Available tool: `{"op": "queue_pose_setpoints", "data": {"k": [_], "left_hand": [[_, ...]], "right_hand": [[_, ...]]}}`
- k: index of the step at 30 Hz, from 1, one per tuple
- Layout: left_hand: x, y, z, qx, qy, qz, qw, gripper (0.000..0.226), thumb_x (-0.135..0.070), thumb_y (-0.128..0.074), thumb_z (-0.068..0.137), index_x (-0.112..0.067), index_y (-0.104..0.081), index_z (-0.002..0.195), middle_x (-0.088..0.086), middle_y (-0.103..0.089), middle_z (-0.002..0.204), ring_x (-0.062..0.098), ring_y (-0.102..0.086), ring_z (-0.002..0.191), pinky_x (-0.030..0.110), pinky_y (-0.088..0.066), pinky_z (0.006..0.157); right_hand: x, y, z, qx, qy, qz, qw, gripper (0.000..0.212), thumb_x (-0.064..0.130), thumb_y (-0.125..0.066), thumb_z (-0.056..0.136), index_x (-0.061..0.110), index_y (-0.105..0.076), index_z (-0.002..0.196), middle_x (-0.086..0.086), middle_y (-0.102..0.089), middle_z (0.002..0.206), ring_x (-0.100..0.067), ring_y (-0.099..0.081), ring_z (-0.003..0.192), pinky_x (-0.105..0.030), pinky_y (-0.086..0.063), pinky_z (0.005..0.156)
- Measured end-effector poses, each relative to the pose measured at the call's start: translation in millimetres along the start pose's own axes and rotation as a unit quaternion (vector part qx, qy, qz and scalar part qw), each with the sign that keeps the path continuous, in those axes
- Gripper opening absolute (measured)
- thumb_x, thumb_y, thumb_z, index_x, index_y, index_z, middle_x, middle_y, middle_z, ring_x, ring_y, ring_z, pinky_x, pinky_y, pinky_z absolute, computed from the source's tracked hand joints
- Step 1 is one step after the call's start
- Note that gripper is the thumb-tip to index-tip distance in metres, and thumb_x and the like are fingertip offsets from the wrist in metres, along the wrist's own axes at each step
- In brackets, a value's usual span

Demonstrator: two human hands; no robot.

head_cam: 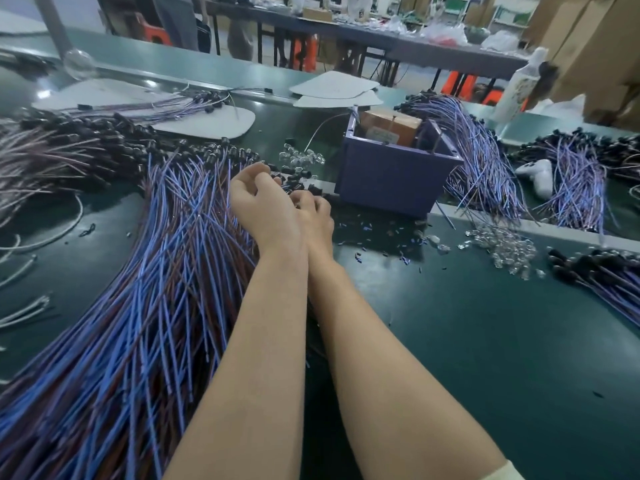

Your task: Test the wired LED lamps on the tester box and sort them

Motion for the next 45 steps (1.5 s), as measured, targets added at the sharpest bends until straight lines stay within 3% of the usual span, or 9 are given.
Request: {"op": "queue_pose_setpoints", "data": {"k": [12, 16, 19, 24, 30, 35, 37, 41, 45], "left_hand": [[5.1, -5.4, -2.3, 0.004, 0.008, -0.008, 1.000, 0.026, -0.001, -0.038, 0.089, -0.018, -0.056, 0.083, -0.006, -0.055, 0.073, 0.005, -0.054, 0.066, 0.022, -0.045, 0.067], [4.6, -8.1, -0.5, 0.006, 0.008, -0.017, 1.000, 0.025, 0.000, -0.038, 0.090, -0.016, -0.056, 0.084, -0.004, -0.055, 0.077, 0.008, -0.055, 0.070, 0.025, -0.047, 0.075], [1.5, -10.0, -2.5, 0.010, 0.001, -0.027, 1.000, 0.026, 0.000, -0.037, 0.089, -0.018, -0.055, 0.084, -0.004, -0.055, 0.082, 0.007, -0.054, 0.070, 0.023, -0.045, 0.071], [0.8, -26.5, -13.7, 0.083, 0.067, -0.081, 0.991, 0.021, -0.001, -0.036, 0.092, -0.012, -0.050, 0.081, 0.001, -0.049, 0.066, 0.008, -0.038, 0.044, 0.021, -0.032, 0.045], [32.7, -79.8, -83.8, 0.408, 0.202, 0.206, 0.866, 0.038, -0.027, -0.045, 0.097, -0.008, -0.056, 0.067, -0.003, -0.053, 0.042, 0.002, -0.027, 0.028, 0.009, -0.018, 0.031], [72.2, -76.6, -120.2, 0.477, 0.238, 0.360, 0.766, 0.056, -0.048, -0.038, 0.098, 0.000, -0.059, 0.077, 0.005, -0.064, 0.050, 0.003, -0.030, 0.031, 0.010, -0.022, 0.032], [90.1, -72.0, -130.0, 0.448, 0.284, 0.333, 0.780, 0.054, -0.050, -0.034, 0.099, 0.000, -0.054, 0.090, 0.009, -0.067, 0.055, 0.004, -0.031, 0.033, 0.011, -0.024, 0.032], [99.8, -76.3, -119.9, 0.305, 0.316, 0.035, 0.898, 0.023, -0.032, -0.037, 0.103, -0.013, -0.045, 0.092, -0.002, -0.062, 0.049, 0.003, -0.039, 0.033, 0.011, -0.033, 0.034], [91.3, -75.7, -96.5, 0.250, 0.229, -0.082, 0.937, 0.024, -0.021, -0.040, 0.102, -0.015, -0.055, 0.085, -0.004, -0.047, 0.061, 0.001, -0.035, 0.040, 0.013, -0.027, 0.039]], "right_hand": [[-13.1, -20.5, 1.1, 0.099, -0.007, -0.092, 0.991, 0.054, 0.035, -0.038, 0.099, 0.022, -0.020, 0.149, -0.005, -0.012, 0.158, -0.026, 0.008, 0.146, -0.053, 0.007, 0.116], [-11.4, -9.9, 6.8, 0.025, -0.017, 0.035, 0.999, 0.036, 0.027, -0.043, 0.098, 0.011, -0.048, 0.131, -0.008, -0.039, 0.143, -0.024, -0.019, 0.141, -0.046, -0.013, 0.116], [-8.1, 11.0, 3.3, -0.055, -0.025, 0.175, 0.983, 0.021, 0.017, -0.050, 0.094, 0.003, -0.058, 0.108, -0.009, -0.048, 0.114, -0.025, -0.049, 0.106, -0.036, -0.041, 0.092], [-12.9, 62.6, -9.2, -0.162, -0.004, 0.253, 0.954, 0.025, 0.009, -0.061, 0.086, 0.010, -0.056, 0.111, -0.008, -0.050, 0.102, -0.017, -0.055, 0.085, -0.025, -0.047, 0.081], [-86.3, 137.1, -43.9, -0.361, -0.098, 0.381, 0.845, 0.016, 0.008, -0.061, 0.089, 0.010, -0.057, 0.104, -0.007, -0.059, 0.098, -0.021, -0.062, 0.091, -0.035, -0.053, 0.085], [-153.6, 157.8, -83.6, -0.448, -0.167, 0.492, 0.728, 0.010, 0.001, -0.057, 0.091, 0.007, -0.053, 0.098, 0.001, -0.055, 0.083, -0.006, -0.057, 0.076, -0.015, -0.050, 0.067], [-171.4, 167.6, -96.8, -0.481, -0.179, 0.511, 0.689, 0.013, 0.000, -0.056, 0.091, 0.012, -0.052, 0.089, 0.001, -0.055, 0.082, -0.004, -0.057, 0.071, -0.012, -0.049, 0.063], [-202.7, 183.4, -120.4, -0.527, -0.201, 0.535, 0.629, 0.021, -0.002, -0.053, 0.092, 0.016, -0.048, 0.081, 0.002, -0.053, 0.080, 0.002, -0.056, 0.049, -0.010, -0.046, 0.056], [-224.4, 184.1, -136.1, -0.518, -0.259, 0.507, 0.639, 0.020, 0.000, -0.047, 0.089, 0.018, -0.048, 0.081, -0.001, -0.053, 0.078, -0.007, -0.044, 0.049, -0.017, -0.038, 0.045]]}}
Point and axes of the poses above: each hand's wrist, its own z-axis towards the middle knuckle, its own y-axis out of the back of the hand, x = y × z, the point moved 8 cm from there along z, towards the middle knuckle
